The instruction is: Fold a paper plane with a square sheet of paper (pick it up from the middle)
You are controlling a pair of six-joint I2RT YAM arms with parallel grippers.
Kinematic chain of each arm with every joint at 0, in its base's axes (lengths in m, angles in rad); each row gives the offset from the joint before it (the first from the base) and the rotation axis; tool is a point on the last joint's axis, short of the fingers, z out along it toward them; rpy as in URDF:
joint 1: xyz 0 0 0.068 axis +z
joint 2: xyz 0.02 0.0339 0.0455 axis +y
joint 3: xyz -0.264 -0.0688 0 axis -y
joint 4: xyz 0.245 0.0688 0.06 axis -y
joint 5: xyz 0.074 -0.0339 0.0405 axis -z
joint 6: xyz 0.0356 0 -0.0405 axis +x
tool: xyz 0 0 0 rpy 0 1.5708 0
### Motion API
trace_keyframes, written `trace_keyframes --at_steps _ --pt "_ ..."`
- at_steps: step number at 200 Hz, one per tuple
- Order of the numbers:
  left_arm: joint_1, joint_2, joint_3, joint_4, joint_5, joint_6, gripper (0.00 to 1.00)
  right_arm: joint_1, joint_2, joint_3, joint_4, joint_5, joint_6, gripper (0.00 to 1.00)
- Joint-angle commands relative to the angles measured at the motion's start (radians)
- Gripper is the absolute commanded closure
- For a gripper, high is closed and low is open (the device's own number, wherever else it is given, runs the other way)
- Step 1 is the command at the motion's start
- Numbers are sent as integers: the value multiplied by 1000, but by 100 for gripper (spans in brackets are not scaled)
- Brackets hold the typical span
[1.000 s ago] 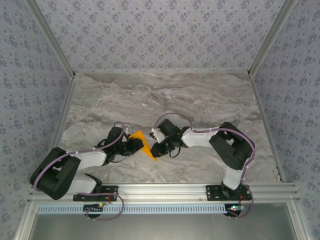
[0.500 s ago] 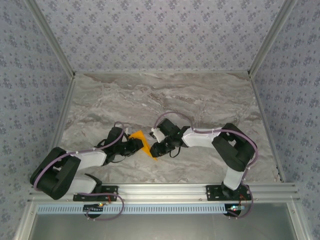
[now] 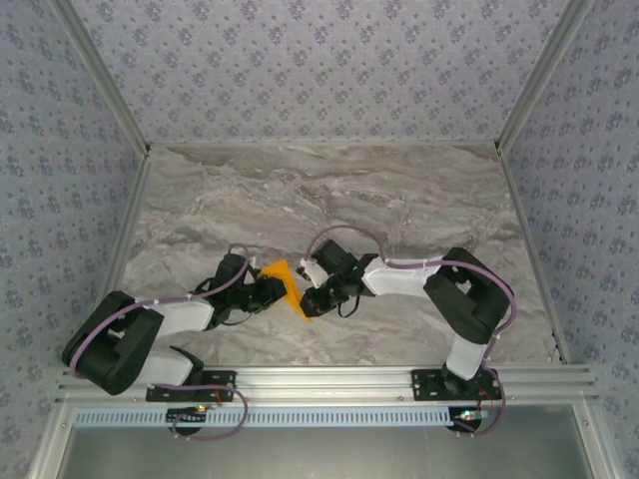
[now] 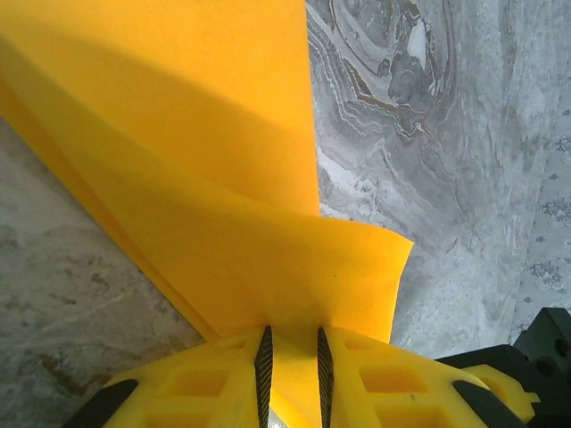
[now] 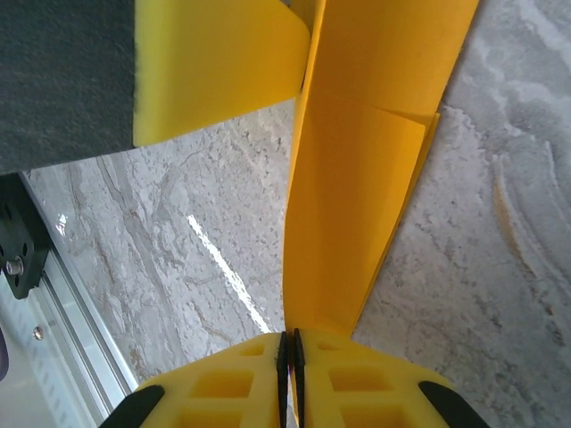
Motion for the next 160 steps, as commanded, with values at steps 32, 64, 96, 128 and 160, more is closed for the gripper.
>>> trace_keyframes --at_steps 32,64,96,128,160 --pt "0 6 -2 1 17 17 76 12 44 28 -29 9 -23 86" --pt "1 5 -2 -1 18 17 76 14 54 33 -26 11 -23 86" --pt "0 -1 -1 2 23 16 76 13 49 36 -30 18 -24 87" --pt "0 -33 -4 -1 29 17 76 13 44 40 -37 16 -24 83" --pt "-1 -61 -4 -25 22 25 76 9 7 42 -45 30 -24 78"
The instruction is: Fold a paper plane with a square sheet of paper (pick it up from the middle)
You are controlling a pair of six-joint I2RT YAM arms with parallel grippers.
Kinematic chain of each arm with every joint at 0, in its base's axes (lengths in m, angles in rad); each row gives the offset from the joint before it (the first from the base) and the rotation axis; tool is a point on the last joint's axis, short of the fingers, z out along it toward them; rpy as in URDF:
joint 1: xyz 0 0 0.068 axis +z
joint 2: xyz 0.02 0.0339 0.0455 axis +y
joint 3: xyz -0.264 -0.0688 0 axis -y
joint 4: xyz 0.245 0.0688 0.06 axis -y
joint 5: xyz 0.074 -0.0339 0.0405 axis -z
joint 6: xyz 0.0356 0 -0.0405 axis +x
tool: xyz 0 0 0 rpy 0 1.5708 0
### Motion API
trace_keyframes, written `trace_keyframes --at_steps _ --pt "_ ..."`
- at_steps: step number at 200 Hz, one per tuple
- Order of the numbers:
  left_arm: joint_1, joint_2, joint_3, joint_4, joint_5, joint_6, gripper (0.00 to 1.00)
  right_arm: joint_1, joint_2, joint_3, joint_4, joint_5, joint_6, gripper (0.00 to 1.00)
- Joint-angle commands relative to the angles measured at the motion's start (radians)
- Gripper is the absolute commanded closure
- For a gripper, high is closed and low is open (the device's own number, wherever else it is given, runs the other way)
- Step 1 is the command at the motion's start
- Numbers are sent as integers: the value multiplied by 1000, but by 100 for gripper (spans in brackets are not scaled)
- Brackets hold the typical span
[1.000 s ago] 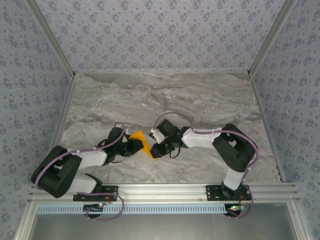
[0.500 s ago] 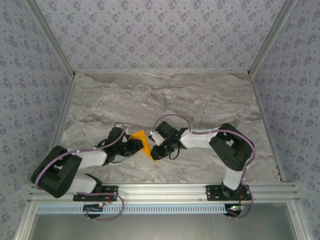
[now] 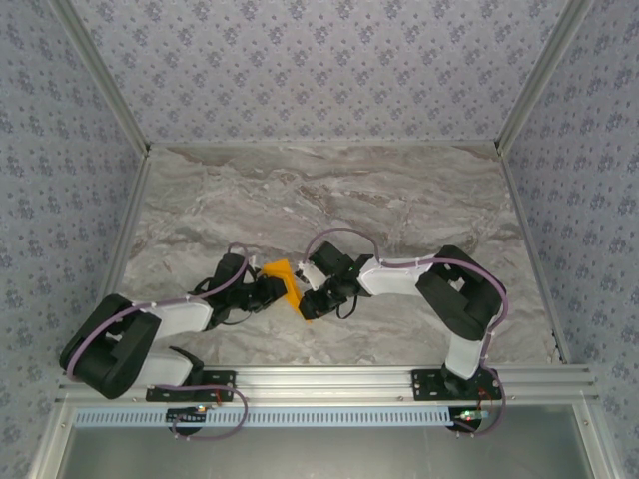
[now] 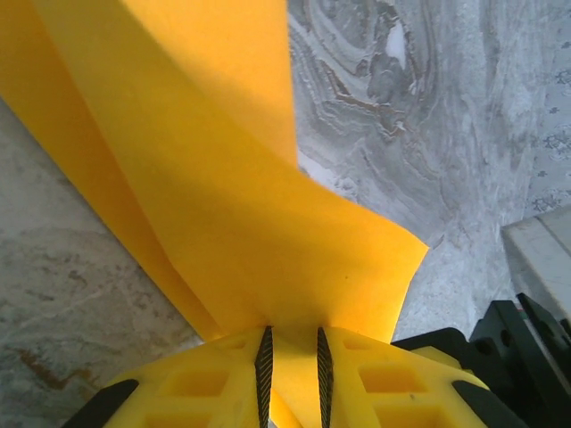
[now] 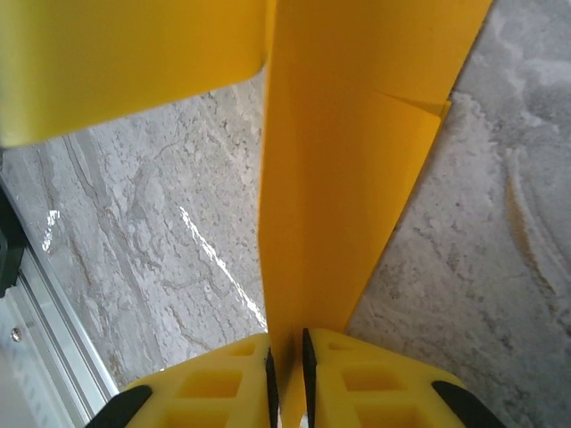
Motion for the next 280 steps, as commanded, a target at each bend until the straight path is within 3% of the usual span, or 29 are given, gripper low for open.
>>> trace_keyframes --at_steps 1,68,161,280 --pt "-1 -30 -4 -19 15 24 76 0 -35 28 -38 24 -13 78" --pt "1 -6 1 -16 16 27 76 -2 -59 34 -47 32 -13 75" --pt "1 -3 1 -17 16 26 76 9 -12 45 -32 -2 -20 93" --pt "1 3 4 -10 17 27 76 3 17 44 -21 8 -7 94"
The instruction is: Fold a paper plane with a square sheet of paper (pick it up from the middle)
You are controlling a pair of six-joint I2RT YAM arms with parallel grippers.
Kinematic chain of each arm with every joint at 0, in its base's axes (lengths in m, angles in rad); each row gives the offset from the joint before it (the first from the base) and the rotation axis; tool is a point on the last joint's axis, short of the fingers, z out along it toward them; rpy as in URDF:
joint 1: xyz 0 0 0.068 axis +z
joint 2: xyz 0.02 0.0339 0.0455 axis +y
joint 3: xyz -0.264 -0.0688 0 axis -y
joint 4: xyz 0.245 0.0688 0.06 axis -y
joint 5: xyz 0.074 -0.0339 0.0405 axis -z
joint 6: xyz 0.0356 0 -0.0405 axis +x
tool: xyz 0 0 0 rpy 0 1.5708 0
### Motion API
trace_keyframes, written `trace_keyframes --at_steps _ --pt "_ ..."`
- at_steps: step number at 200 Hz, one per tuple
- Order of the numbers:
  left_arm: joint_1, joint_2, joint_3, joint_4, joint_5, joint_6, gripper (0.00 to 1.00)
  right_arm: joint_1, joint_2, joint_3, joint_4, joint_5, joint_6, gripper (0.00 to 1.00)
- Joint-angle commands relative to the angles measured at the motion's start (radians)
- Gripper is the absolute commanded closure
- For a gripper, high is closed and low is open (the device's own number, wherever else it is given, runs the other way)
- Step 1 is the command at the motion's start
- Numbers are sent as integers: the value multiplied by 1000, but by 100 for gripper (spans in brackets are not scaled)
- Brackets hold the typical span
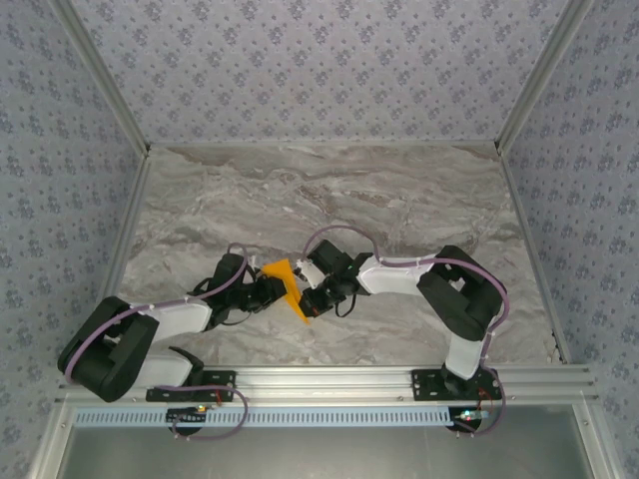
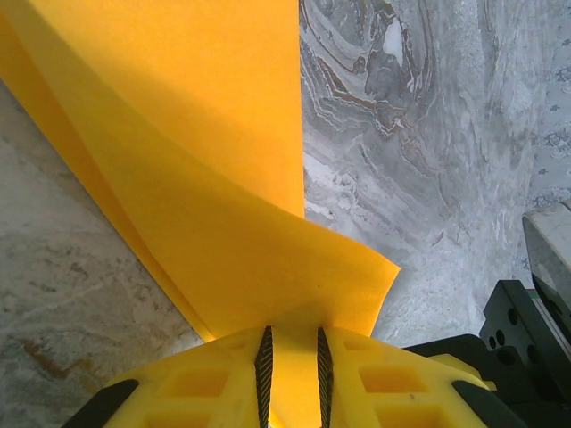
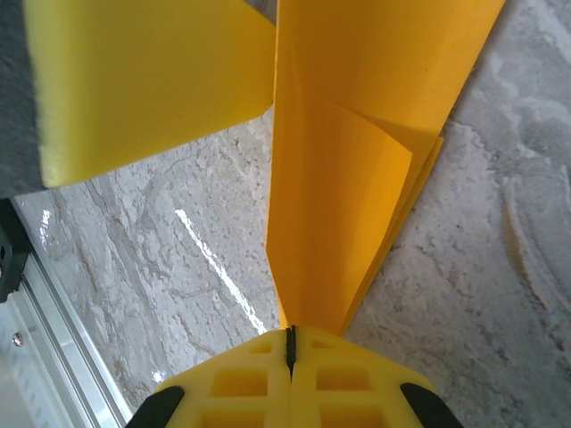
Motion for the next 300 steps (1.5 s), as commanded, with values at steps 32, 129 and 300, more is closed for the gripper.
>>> trace_keyframes --at_steps 32,129,300 --pt "1 18 16 8 20 26 76 -5 16 20 -3 -2 9 90" --pt "-1 44 33 14 21 24 77 -11 31 13 -2 -1 19 90" --pt "-11 123 62 76 51 25 77 -23 50 18 -8 -8 23 89"
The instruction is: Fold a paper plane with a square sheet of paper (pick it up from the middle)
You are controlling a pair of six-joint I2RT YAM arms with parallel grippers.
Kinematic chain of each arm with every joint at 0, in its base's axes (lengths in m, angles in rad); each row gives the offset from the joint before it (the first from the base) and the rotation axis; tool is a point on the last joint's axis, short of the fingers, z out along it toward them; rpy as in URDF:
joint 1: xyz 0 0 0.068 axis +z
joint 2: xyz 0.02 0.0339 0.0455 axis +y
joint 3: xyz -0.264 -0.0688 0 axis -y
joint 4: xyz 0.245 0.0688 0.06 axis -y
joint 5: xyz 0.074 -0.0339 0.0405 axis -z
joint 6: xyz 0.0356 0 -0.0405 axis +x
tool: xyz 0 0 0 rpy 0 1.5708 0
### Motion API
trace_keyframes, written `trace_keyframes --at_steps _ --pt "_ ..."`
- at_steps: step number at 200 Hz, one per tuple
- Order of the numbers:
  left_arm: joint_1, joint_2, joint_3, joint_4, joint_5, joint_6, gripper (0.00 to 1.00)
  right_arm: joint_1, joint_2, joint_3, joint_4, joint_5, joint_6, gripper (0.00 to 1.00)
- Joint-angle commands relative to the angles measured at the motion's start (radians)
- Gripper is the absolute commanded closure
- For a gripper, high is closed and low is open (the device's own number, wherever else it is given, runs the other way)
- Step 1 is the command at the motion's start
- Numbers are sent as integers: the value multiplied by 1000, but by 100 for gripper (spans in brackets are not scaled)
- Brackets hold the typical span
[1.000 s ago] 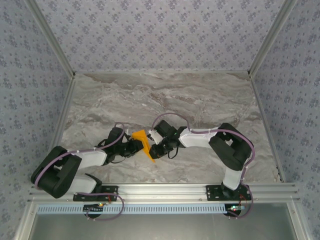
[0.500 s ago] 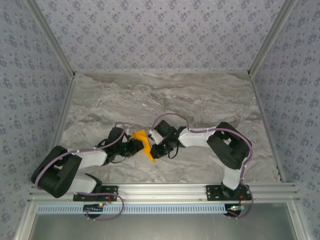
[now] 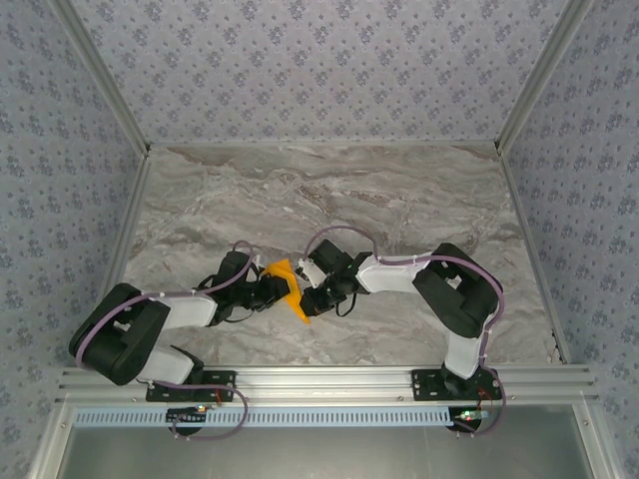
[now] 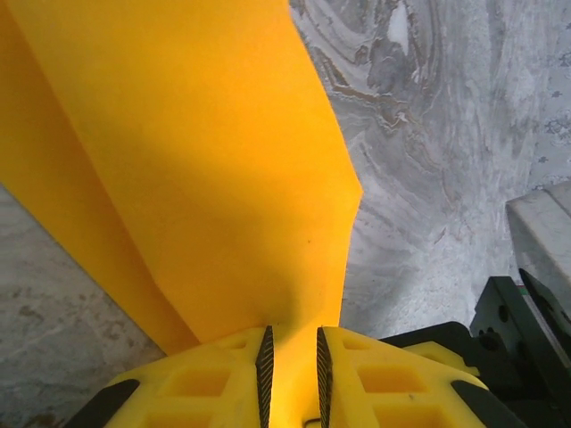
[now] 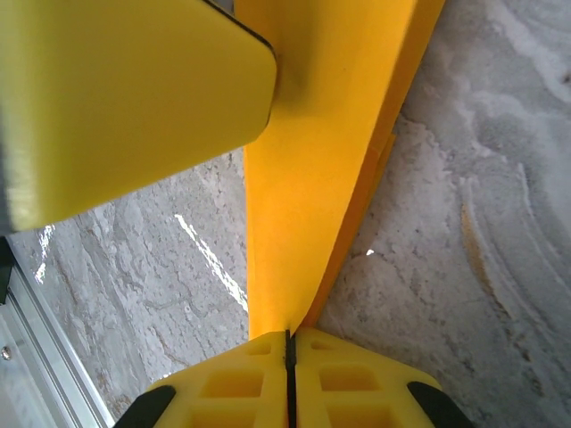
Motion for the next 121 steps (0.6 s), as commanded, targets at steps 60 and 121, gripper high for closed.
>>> trace_keyframes --at_steps 60,121 --pt "-10 12 21 -38 -52 12 78 -7 7 20 -19 -2 8 86" --pt "-10 20 26 -88 -72 22 80 -12 -91 -9 22 51 66 75"
